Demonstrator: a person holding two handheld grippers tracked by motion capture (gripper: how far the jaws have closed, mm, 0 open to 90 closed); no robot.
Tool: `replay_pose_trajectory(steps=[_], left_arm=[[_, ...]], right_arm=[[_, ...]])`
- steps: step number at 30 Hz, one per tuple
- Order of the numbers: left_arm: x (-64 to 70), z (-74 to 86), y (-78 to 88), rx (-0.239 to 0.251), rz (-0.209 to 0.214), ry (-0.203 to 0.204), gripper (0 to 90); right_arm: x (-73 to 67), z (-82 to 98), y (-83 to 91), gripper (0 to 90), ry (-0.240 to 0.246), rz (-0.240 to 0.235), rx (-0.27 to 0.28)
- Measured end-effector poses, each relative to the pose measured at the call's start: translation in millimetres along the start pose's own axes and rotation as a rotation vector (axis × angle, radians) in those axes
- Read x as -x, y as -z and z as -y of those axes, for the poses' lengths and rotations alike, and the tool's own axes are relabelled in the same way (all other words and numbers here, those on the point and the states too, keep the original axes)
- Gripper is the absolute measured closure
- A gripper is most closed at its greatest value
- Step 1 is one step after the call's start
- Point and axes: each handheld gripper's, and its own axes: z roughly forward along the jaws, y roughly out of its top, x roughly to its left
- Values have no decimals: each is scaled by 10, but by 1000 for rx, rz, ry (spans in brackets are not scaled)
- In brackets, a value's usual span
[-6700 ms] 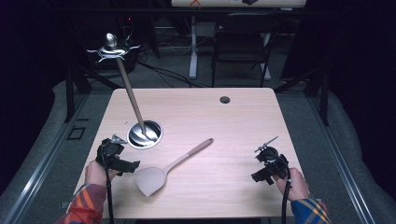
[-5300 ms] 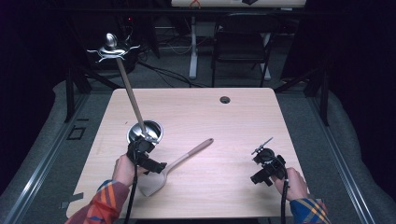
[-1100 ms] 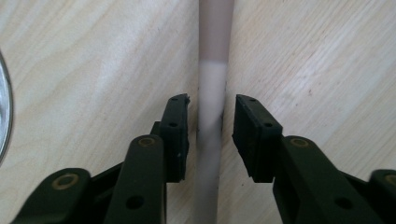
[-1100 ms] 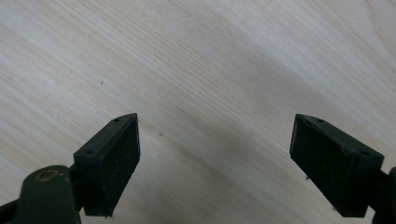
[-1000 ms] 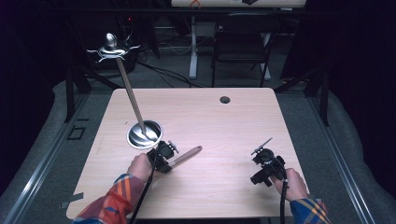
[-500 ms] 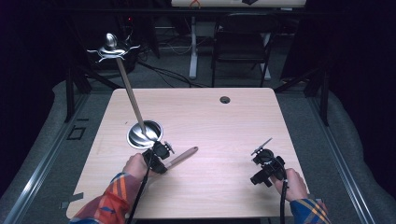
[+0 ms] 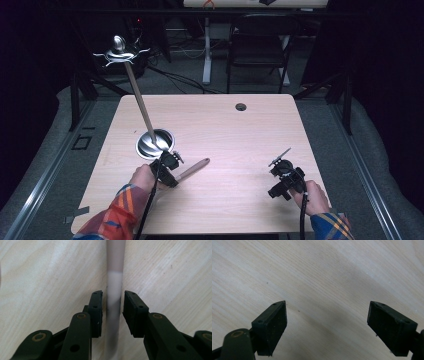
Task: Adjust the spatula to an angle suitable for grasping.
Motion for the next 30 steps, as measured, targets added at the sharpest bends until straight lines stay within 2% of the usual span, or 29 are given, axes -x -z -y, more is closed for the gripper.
replay_pose_trajectory(steps=[11,16,21,22,23,26,28,30], left_arm=[[41,-109,-62,-7,-22,-11,683],[31,-110,-66,6,-26,-2,726],[52,-119,-66,-1,-36,-7,757],[54,-121,-65,-1,-41,-12,758],[57,-121,-63,-4,-46,-14,759],[48,-110,-62,3,-46,-12,765],[37,-101,-50,9,-47,-7,767],[32,-92,-39,15,-44,-2,767]], right_arm=[[2,-2,-5,157,5,3,-7],[-1,-3,-9,156,5,1,-6],[-2,-2,-12,156,8,2,-4],[0,-8,-5,156,14,3,-17],[-12,3,-25,156,-5,1,10],[-7,-1,-17,157,4,2,-4],[-13,7,-28,156,-9,-1,13],[-11,5,-25,157,-6,1,7]])
